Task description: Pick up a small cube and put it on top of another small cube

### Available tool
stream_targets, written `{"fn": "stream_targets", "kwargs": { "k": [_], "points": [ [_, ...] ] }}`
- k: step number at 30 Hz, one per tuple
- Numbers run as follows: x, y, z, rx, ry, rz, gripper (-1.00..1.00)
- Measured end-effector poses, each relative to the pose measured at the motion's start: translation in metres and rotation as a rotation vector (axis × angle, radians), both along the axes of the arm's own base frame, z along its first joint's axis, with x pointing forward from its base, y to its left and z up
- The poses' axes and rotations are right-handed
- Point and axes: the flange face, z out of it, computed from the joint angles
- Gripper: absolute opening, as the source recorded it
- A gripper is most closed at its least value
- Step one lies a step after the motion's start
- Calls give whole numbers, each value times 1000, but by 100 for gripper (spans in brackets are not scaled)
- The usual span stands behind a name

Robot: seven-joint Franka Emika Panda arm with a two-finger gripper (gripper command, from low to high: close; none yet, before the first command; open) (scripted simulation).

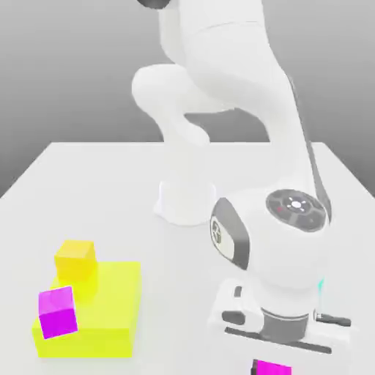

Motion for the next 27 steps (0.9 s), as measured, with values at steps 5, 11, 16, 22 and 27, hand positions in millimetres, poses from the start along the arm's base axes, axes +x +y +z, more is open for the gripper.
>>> {"fn": "stream_targets", "kwargs": {
  "k": [5,11,16,22,27],
  "points": [
    [-9,-74,46,-53,9,-157,-100],
    [-53,-206,90,-95,19,-490,-100],
    [-111,-279,125,-74,17,-741,-100],
    [-177,-329,135,-4,3,-976,-100],
    [-181,-330,91,0,2,-989,100]
  ]
}}
